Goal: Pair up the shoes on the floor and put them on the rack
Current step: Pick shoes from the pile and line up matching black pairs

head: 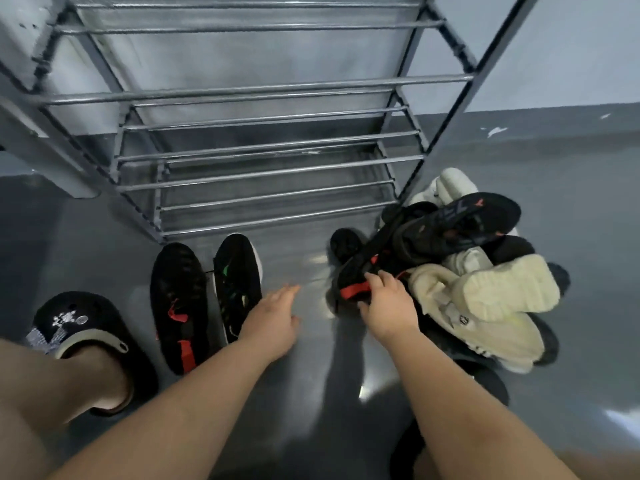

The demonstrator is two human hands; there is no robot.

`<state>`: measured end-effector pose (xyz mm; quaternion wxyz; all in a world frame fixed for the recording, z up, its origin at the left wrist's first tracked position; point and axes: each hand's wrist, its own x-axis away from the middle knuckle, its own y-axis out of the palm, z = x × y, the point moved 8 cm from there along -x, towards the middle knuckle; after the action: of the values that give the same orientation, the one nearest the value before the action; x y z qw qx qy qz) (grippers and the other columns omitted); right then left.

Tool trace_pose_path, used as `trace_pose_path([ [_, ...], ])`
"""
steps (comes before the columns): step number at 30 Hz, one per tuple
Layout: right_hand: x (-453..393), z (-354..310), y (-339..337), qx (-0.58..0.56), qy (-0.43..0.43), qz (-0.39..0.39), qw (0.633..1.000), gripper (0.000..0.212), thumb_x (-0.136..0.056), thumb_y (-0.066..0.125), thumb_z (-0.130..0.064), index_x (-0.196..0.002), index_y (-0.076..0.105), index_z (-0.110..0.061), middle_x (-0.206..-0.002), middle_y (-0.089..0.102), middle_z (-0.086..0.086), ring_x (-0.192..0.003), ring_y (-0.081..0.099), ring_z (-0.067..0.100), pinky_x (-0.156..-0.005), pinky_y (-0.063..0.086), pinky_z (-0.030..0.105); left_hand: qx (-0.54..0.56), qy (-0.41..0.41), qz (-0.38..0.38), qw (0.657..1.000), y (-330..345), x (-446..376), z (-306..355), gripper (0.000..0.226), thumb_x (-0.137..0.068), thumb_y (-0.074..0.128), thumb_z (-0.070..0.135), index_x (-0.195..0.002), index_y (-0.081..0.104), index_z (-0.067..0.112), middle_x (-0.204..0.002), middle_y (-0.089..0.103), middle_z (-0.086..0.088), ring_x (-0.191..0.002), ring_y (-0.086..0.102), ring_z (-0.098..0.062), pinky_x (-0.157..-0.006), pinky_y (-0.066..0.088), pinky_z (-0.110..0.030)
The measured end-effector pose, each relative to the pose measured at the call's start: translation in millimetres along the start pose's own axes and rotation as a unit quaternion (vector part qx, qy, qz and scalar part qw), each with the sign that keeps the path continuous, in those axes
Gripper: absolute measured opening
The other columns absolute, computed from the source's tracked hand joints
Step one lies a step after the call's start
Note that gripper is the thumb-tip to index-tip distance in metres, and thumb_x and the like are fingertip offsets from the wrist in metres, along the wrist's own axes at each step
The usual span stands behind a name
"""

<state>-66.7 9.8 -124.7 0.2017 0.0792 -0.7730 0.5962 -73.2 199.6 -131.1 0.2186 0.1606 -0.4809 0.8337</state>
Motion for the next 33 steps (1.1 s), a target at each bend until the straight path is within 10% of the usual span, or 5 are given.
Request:
trace_pose_path([
  [14,-21.1,119.8,-101.6,-0.045,0.093,0.166,0.981,0.055,-0.093,0.051,-0.045,-0.140,0.041,-0.018,-0.141,0.043,0.005,-0.132,0.036,0.025,-0.111,0.025,0.035,-0.134,0.164,-0.007,0.977,-14.0,-66.3,171.5,0.060,-0.097,0.045,0.031,-0.150,0.018,0.024,-0.159,0.013,-0.002,-0.146,0.014,-0.021,-0.119,0.016,-0.034],
  [33,-47.7,148.2,-68.7,-0.155,0.158,0.107,0.969,0.064,-0.088,0.041,-0.065,-0.132,0.045,-0.019,-0.126,0.060,0.005,-0.129,0.043,0.024,-0.116,0.016,0.040,0.120,-0.029,-0.068,0.990,29.3,-156.8,191.2,0.068,-0.090,0.051,0.049,-0.147,0.028,0.019,-0.144,0.045,-0.006,-0.127,0.048,-0.026,-0.106,0.041,-0.043],
])
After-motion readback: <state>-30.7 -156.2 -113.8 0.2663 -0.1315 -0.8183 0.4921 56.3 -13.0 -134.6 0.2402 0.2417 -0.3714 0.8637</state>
